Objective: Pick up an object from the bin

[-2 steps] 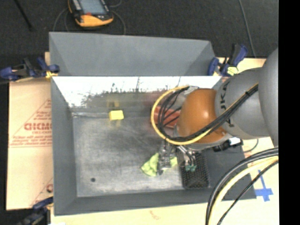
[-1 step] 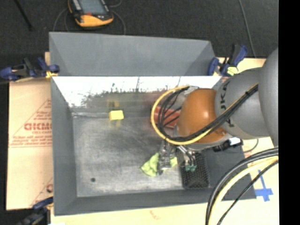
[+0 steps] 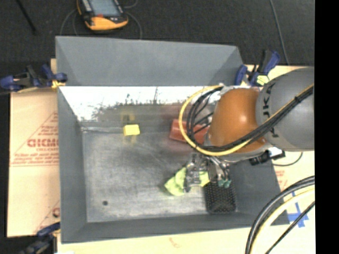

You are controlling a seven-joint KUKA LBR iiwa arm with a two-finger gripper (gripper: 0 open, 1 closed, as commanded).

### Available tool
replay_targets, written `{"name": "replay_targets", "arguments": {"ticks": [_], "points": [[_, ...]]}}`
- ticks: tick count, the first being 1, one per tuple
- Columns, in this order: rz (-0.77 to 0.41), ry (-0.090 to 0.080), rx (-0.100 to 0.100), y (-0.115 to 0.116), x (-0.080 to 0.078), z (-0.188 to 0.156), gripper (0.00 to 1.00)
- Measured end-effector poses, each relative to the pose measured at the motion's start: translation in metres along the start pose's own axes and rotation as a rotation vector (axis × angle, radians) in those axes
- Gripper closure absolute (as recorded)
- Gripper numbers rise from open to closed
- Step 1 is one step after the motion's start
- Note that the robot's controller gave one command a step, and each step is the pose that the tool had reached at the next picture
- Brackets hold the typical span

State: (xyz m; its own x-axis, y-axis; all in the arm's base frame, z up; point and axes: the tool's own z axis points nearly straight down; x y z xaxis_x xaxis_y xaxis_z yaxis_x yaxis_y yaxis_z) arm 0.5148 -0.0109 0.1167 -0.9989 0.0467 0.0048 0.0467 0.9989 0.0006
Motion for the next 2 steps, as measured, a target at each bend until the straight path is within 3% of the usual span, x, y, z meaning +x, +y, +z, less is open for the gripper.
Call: {"name": "replay_targets", "arguments": {"ticks": [1, 2], "points": [[0.042, -0.006, 0.0, -0.006, 0.015, -0.051, 1.0], [-0.151, -0.006, 0.002, -0.015, -0.02, -0.116, 1.0]]}}
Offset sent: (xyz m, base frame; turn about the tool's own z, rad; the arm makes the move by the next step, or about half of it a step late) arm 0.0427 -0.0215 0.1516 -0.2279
